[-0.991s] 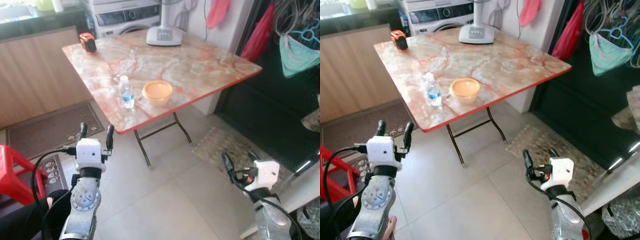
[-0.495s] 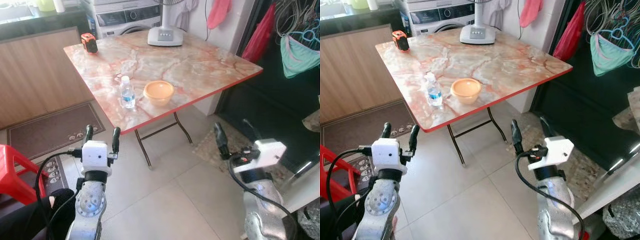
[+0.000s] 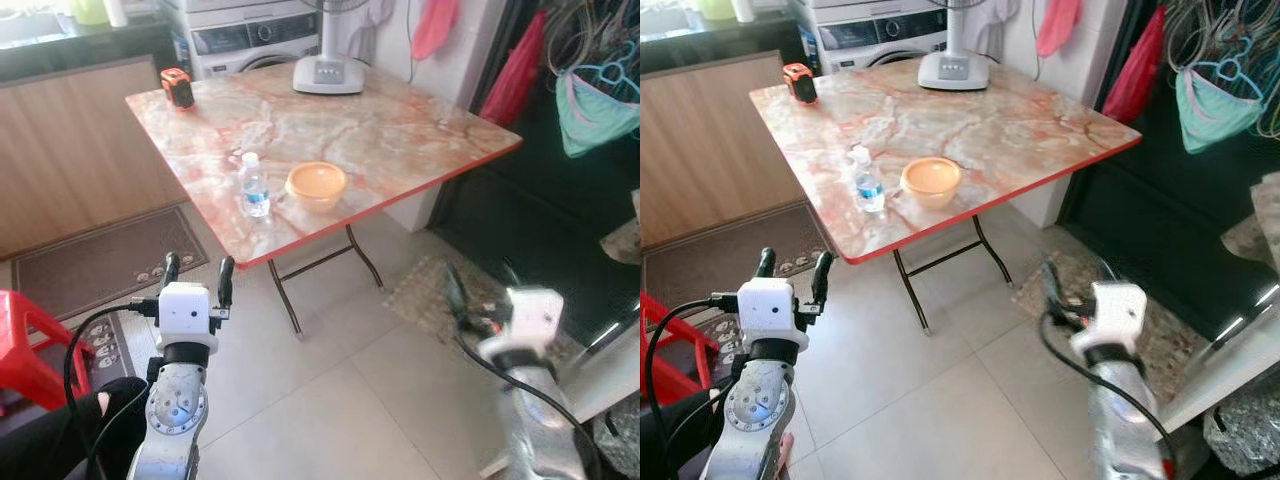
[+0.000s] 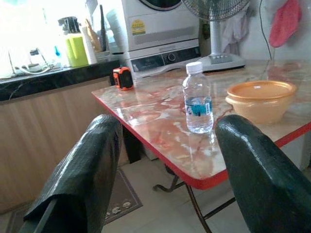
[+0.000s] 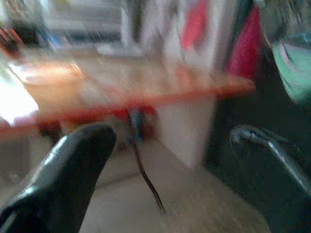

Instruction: Restocking fridge

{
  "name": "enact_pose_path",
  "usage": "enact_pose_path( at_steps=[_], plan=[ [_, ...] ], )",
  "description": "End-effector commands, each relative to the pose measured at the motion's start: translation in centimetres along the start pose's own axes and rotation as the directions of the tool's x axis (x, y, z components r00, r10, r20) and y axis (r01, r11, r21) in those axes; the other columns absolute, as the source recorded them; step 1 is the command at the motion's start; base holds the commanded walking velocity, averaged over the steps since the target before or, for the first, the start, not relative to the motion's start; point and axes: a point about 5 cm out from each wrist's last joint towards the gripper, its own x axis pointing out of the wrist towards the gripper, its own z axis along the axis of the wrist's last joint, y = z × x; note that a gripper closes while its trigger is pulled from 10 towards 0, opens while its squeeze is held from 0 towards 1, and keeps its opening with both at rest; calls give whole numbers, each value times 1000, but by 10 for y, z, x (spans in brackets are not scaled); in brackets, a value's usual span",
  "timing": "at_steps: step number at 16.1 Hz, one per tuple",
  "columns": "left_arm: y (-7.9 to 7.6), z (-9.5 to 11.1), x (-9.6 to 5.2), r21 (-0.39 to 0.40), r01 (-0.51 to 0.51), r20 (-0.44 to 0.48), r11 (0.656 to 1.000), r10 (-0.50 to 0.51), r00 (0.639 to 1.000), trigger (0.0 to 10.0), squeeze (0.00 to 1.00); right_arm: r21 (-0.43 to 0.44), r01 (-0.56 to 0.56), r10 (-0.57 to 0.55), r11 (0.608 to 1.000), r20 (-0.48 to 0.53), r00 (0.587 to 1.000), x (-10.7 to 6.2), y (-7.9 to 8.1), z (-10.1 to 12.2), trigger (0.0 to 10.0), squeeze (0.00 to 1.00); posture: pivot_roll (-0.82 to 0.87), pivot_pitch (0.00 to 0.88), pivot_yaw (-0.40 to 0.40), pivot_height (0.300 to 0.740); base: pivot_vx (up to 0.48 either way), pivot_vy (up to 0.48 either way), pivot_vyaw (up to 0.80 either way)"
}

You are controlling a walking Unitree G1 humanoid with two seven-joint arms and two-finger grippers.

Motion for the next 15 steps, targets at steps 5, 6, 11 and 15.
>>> enact_pose_path(
  at_steps=[5,6,11,15],
  plan=[
    [-16,10,16,-29,58,32,998,-57,998,10000,0,-36,122,-121,992,-554,823,-48,-23,-102,10000,0,32,0,-43,740,0,0,0],
    [-19,12,18,-30,71,33,997,-70,997,10000,0,-33,105,-103,994,-624,775,-61,-17,-115,10000,0,38,0,-38,740,0,0,0],
    [-10,5,17,-65,10,-13,998,-11,1000,10000,0,15,51,-20,999,-783,621,-97,13,-146,10000,0,63,0,-33,740,0,0,0],
    [-13,10,20,-84,39,-14,996,-40,999,10000,0,17,18,3,1000,-808,589,-109,17,-152,10000,0,66,0,-34,740,0,0,195]
  ],
)
